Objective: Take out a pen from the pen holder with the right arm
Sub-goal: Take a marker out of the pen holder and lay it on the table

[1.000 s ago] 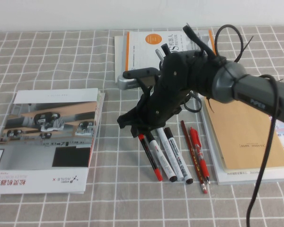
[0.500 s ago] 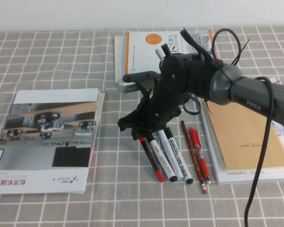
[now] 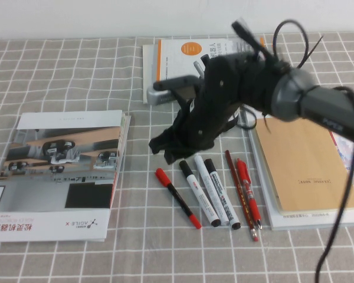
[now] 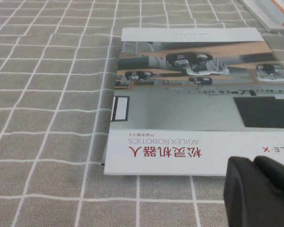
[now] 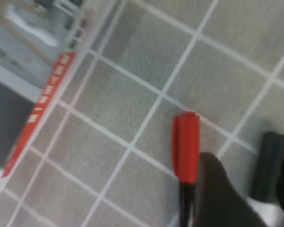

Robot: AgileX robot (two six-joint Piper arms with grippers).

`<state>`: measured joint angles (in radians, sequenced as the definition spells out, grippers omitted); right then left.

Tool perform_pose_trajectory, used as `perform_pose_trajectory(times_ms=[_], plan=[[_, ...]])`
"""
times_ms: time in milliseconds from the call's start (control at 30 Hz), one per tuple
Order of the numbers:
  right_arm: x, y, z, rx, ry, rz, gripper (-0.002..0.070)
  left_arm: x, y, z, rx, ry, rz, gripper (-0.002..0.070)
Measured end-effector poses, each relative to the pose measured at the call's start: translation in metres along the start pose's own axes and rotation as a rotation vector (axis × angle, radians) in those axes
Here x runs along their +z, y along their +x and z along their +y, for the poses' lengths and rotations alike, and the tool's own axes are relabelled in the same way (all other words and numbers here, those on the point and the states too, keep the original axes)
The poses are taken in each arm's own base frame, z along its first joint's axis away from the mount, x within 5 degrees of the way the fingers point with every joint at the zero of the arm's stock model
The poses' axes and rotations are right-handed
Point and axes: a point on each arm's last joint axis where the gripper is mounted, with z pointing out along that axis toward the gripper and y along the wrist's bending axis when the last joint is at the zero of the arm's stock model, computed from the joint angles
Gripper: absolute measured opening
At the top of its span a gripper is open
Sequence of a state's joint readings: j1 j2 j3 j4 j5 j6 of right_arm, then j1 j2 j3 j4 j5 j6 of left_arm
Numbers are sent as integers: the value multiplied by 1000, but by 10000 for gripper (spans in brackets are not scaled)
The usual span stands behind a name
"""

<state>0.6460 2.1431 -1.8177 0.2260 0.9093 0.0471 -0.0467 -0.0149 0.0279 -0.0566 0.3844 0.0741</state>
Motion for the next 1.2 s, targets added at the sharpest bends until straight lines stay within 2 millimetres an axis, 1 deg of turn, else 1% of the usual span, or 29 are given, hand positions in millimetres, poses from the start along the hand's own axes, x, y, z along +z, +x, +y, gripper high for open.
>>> perform_pose_trajectory(times_ms=[67,133,200,267,333,367,533,733,900,1033,1200], plan=[[-21,-2,5,-27,14,-30,220,0,0,0,0,0,0,-5],[-49,-3,12,-68,31,-69,162,0,0,0,0,0,0,-5],[-74,2,19,-103,45,-105,93,0,0,0,0,0,0,-5],[-102,11,25,-126,46,-152,34,0,0,0,0,0,0,-5],[-126,26,30,-139,39,-194,7,0,0,0,0,0,0,-5],[-131,35,30,-142,38,-200,1,0,0,0,0,0,0,-5],[-173,81,25,-153,41,-245,-10,0,0,0,0,0,0,-5],[-212,137,18,-161,38,-278,-12,0,0,0,0,0,0,-5],[-234,185,10,-165,31,-324,-12,0,0,0,0,0,0,-5],[-246,227,1,-170,23,-369,-12,0,0,0,0,0,0,-5],[-247,271,-9,-171,13,-385,-12,0,0,0,0,0,0,-5]])
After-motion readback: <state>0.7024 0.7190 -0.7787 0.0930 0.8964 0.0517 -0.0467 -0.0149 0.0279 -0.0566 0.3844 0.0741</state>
